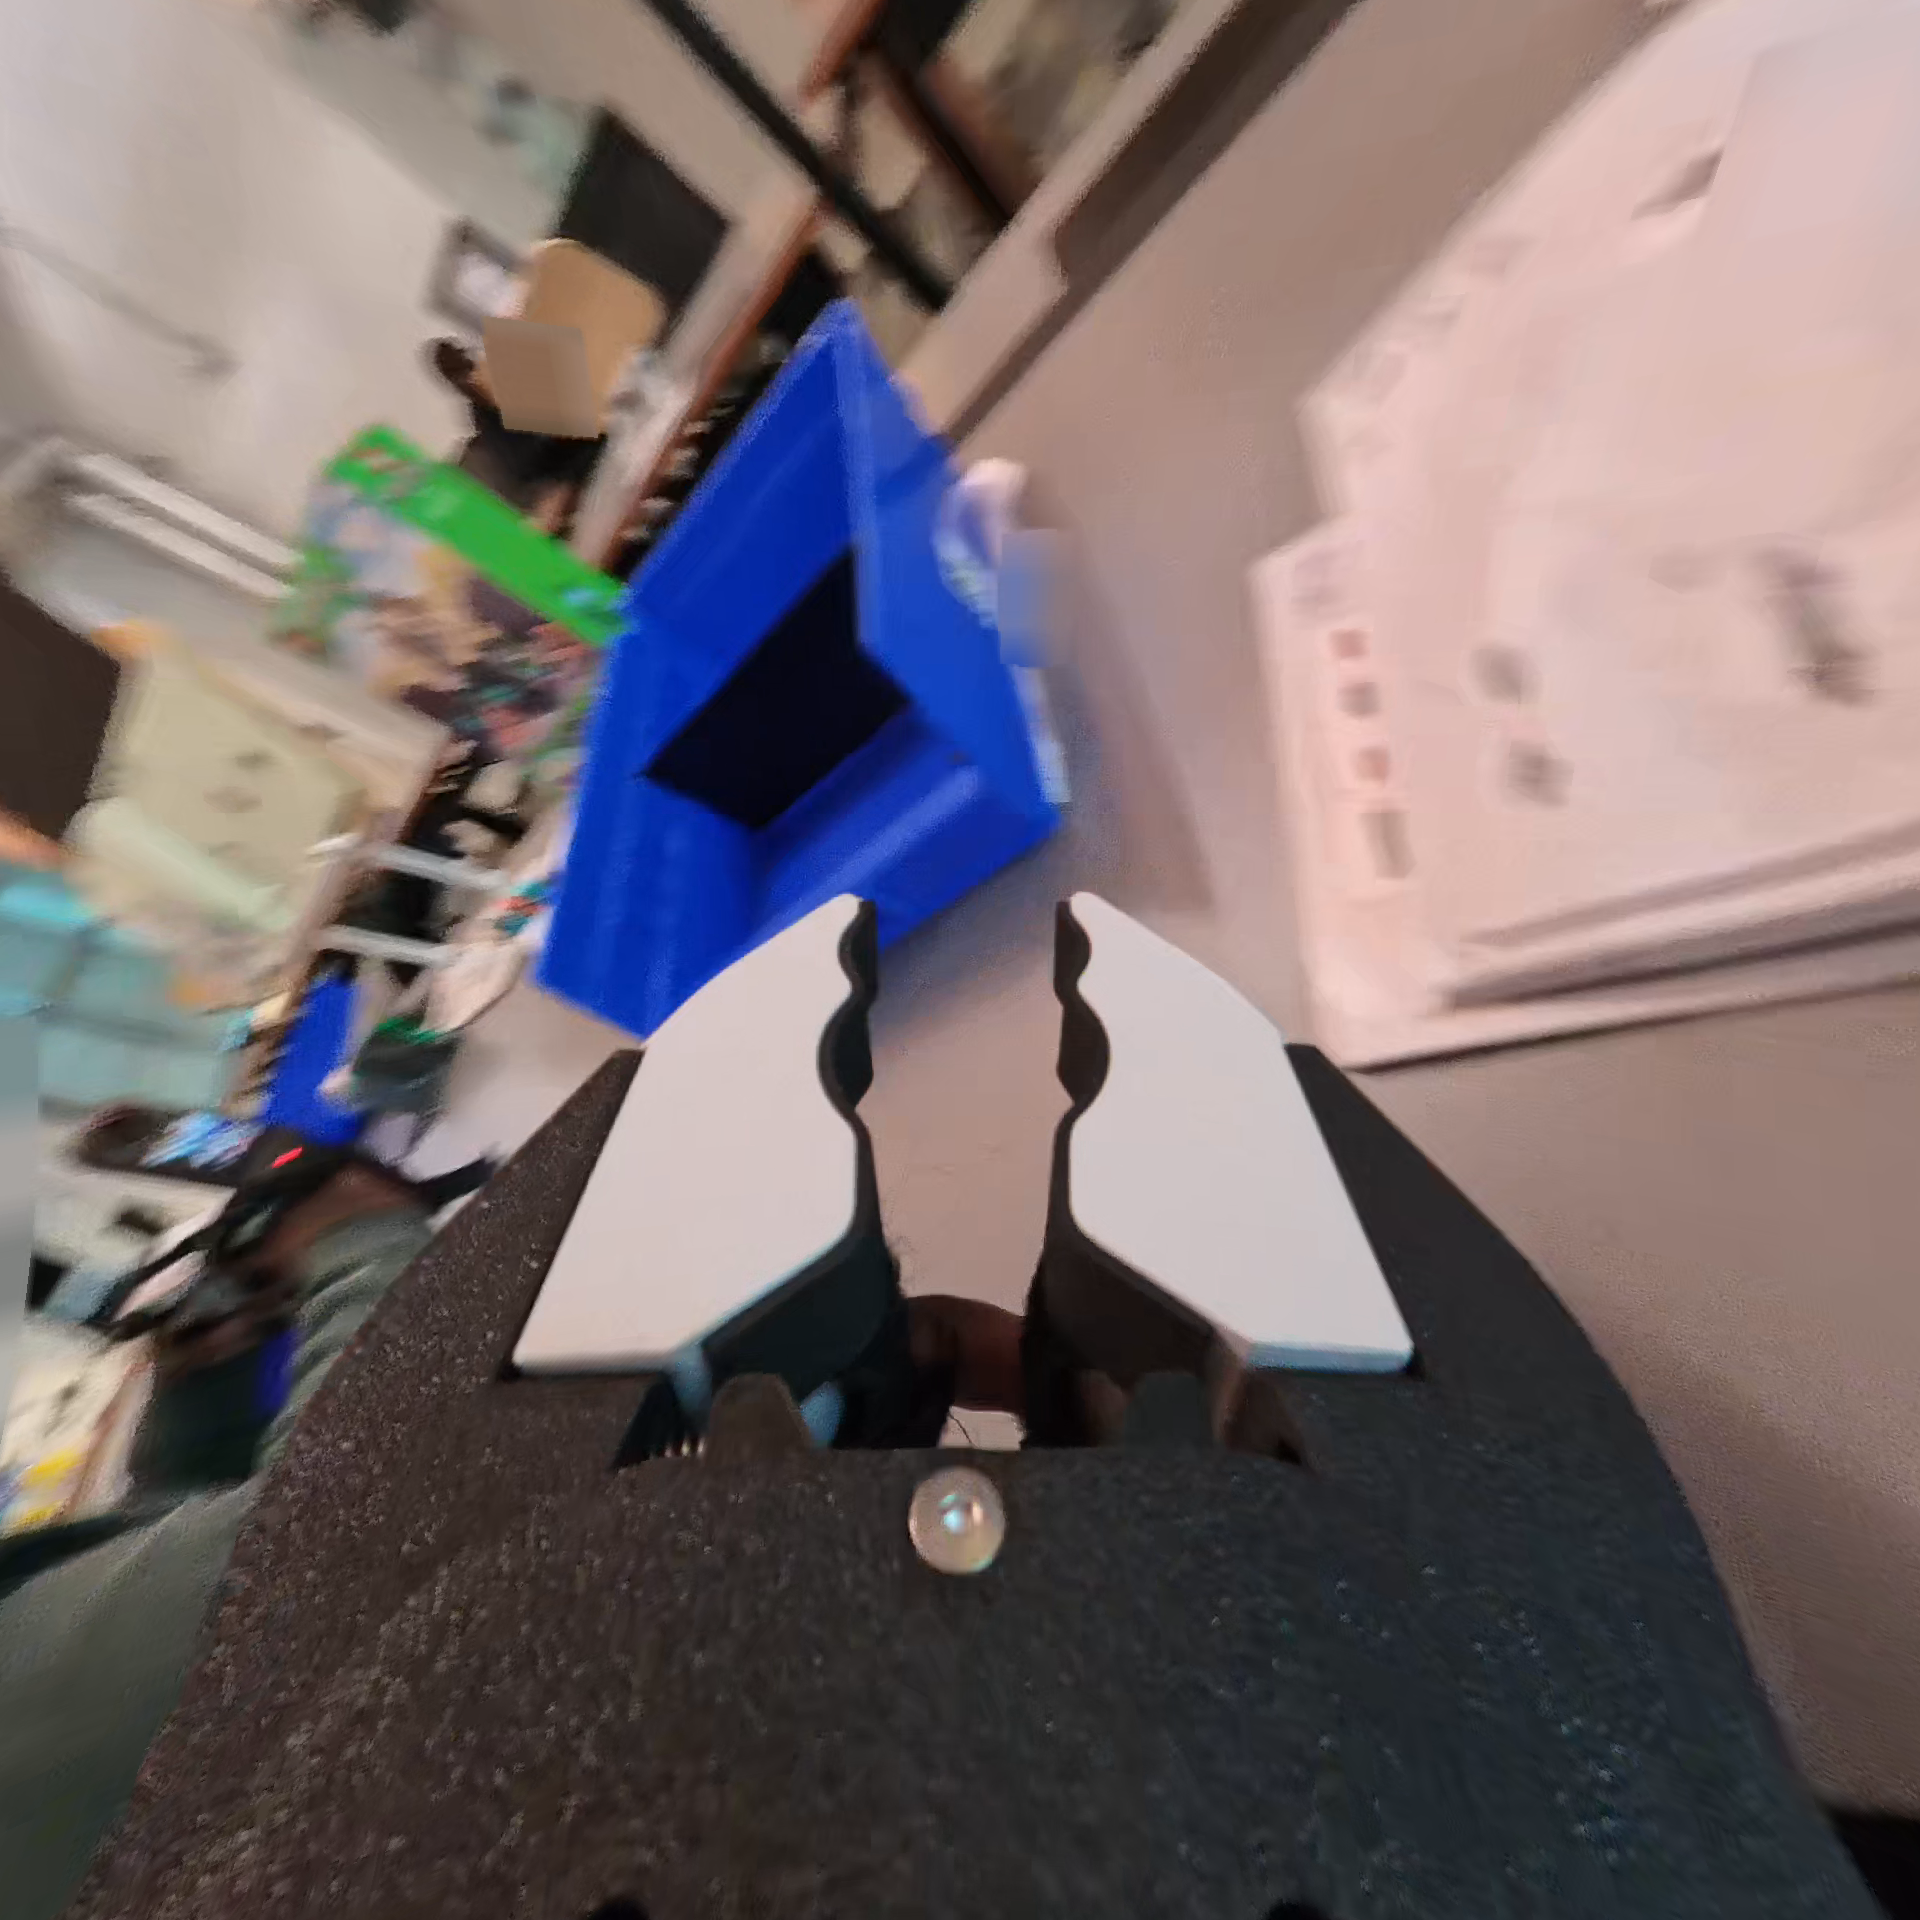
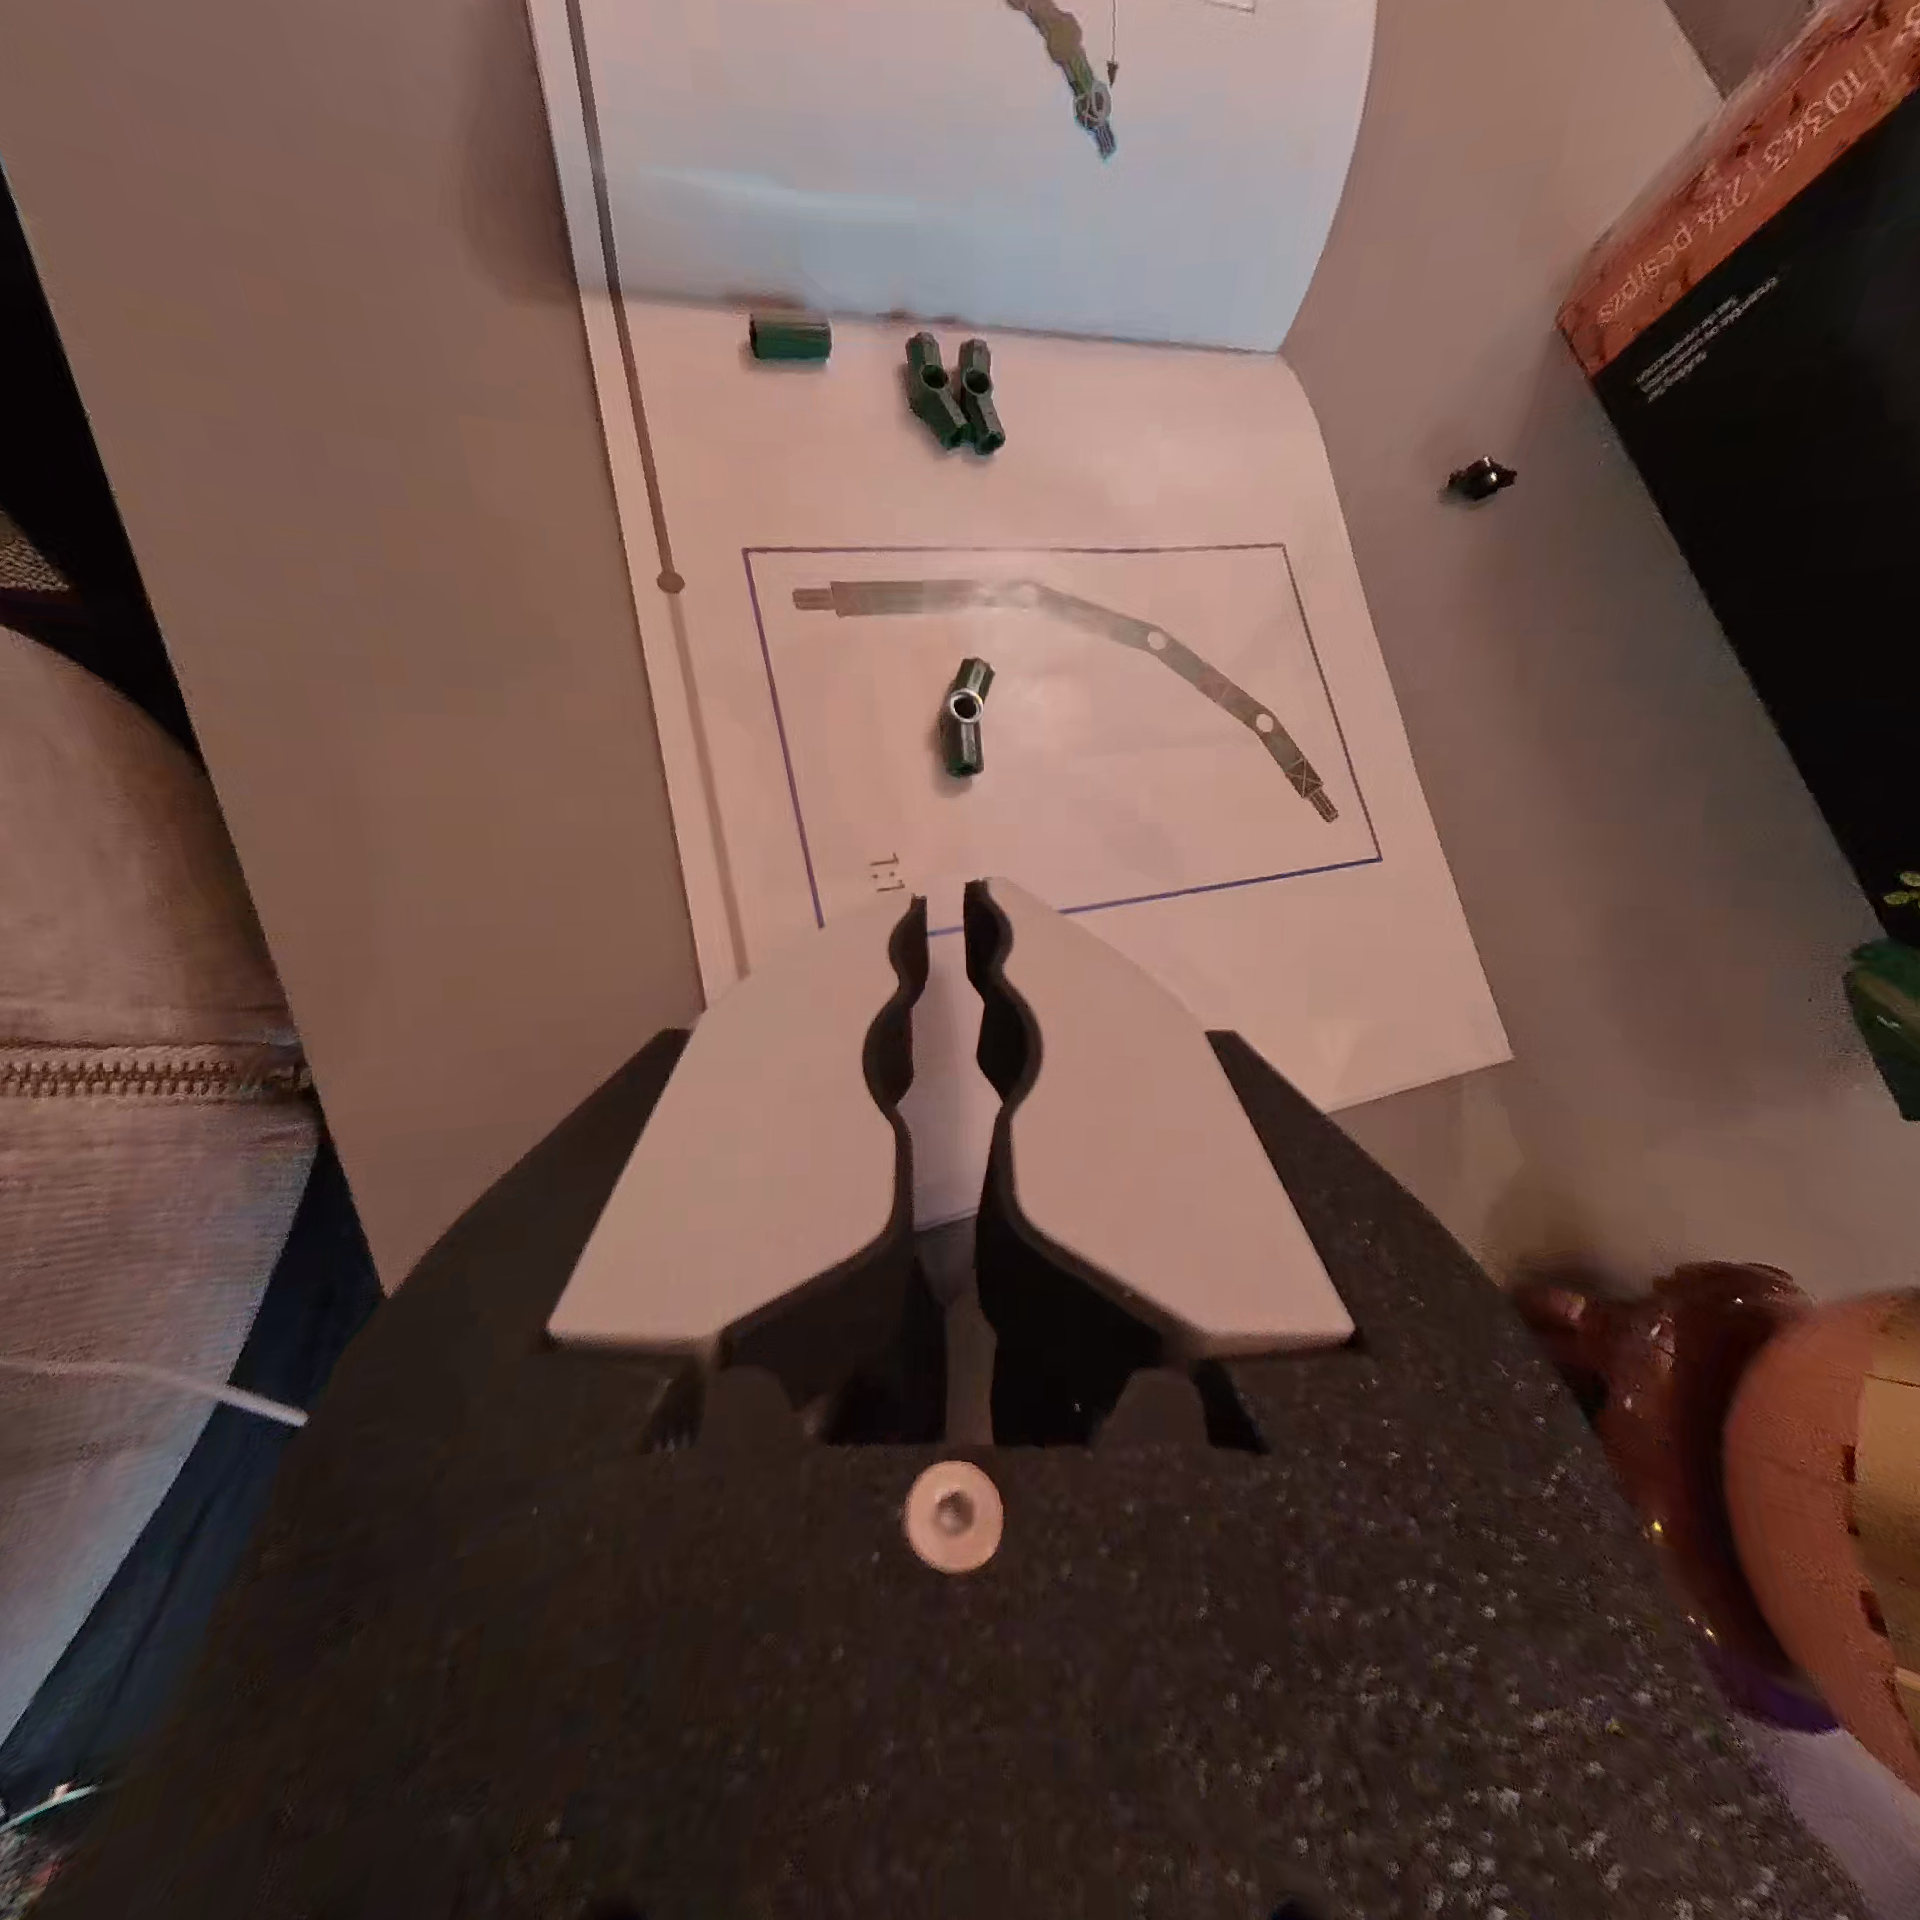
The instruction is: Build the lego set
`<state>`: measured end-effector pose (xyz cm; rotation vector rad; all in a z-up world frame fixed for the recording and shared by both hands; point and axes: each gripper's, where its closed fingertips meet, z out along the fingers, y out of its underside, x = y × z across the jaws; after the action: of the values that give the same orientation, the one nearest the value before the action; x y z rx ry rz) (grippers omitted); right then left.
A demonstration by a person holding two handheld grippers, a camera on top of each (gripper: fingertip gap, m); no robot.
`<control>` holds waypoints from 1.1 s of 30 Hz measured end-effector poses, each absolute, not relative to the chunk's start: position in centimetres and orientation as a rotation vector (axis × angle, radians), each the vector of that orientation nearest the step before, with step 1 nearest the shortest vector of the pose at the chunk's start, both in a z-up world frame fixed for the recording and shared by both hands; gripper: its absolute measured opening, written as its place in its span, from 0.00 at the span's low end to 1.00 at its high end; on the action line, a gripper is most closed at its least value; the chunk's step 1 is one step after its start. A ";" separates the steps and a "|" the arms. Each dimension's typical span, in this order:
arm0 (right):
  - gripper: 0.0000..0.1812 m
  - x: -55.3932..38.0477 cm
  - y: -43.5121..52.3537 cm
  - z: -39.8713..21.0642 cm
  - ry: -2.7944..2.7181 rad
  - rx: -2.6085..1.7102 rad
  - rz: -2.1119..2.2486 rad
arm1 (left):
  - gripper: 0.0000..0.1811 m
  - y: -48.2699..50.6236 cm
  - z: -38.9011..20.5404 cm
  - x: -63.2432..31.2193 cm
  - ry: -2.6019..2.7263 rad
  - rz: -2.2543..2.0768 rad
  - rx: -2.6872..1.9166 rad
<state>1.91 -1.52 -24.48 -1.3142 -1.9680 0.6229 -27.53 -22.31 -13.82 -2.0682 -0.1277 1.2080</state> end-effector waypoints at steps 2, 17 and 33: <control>0.03 1.8 -1.5 -24.7 -1.966 -1.321 0.626 | 0.16 -21.0 -12.2 -26.5 -0.087 1.157 -1.963; 0.01 3.7 1.1 -25.3 -2.075 -1.151 0.674 | 0.05 -6.7 -24.7 -9.6 0.622 0.403 -2.254; 0.36 5.4 0.2 -6.8 -0.991 -0.674 1.469 | 0.10 -4.5 -11.4 -3.8 0.390 -0.034 -1.384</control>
<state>5.42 0.25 -6.82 -0.6741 -0.9909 1.4692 -3.83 -4.52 -11.37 -1.3843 0.3900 -0.0335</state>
